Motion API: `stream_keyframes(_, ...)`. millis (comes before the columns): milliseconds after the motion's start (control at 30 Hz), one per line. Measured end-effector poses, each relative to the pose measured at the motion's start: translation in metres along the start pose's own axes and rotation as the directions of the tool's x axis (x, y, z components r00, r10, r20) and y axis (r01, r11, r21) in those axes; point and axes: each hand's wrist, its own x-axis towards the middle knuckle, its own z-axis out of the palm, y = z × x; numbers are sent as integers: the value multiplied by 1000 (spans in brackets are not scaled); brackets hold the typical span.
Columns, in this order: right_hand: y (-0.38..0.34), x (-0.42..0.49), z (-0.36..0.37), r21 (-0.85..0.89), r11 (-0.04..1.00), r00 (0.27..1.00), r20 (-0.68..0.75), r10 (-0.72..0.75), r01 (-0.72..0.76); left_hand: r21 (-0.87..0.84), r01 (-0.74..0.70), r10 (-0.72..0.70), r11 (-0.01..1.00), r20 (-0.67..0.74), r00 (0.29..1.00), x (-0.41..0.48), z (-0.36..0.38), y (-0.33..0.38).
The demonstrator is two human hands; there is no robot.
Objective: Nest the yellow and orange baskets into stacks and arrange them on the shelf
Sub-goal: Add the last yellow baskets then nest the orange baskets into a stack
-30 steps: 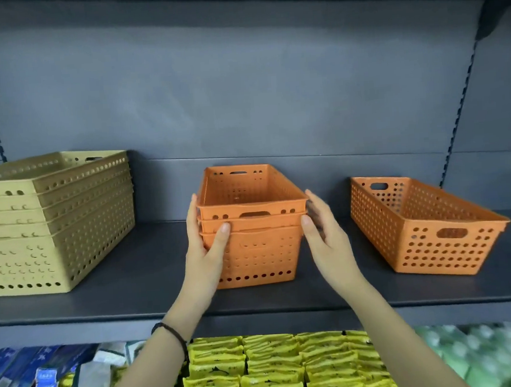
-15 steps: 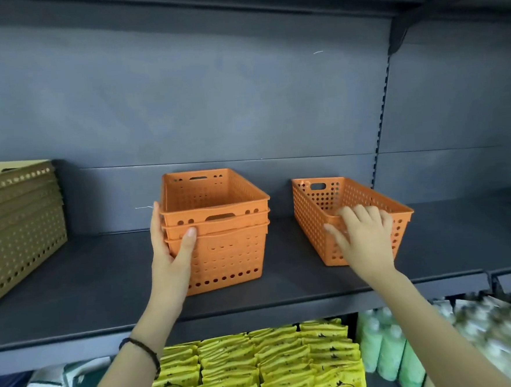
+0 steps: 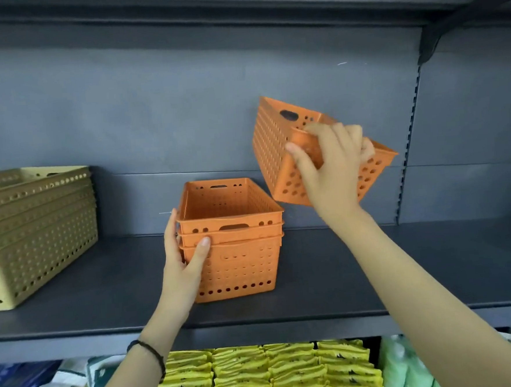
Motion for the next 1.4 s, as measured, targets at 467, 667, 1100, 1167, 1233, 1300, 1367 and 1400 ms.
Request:
stream_keyframes(467, -101, 20, 60, 259, 948, 910, 321, -263, 183, 2, 6, -6, 1000, -4, 1000, -1, -2, 2)
stream_keyframes(667, -104, 30, 67, 210, 970, 896, 397, -197, 120, -5, -3, 3, 1000, 6, 1000, 0, -3, 0)
stream_keyframes(1100, -104, -66, 66, 124, 984, 868, 465, -174, 131, 80, -6, 6, 997, 3, 1000, 3, -8, -2)
stream_keyframes(1167, -102, -72, 59, 99, 984, 843, 508, -180, 151, 91, -3, 2, 996, 13, 1000, 2, -7, -1)
stream_keyframes(1233, -100, -76, 52, 71, 979, 828, 524, -201, 193, 106, -2, 0, 994, 21, 1000, 1, -6, 0)
stream_keyframes(1300, -95, -78, 48, 37, 977, 815, 545, -196, 210, 108, -4, 1, 994, 29, 1000, 1, -6, 0)
stream_keyframes(1367, -90, -79, 45, 54, 977, 793, 576, -200, 208, 98, 2, -6, 995, 39, 999, 0, -6, 1)
stream_keyframes(1400, -88, -79, 43, 76, 976, 775, 596, -210, 206, 94, 10, -14, 996, 44, 999, 0, -6, 1)
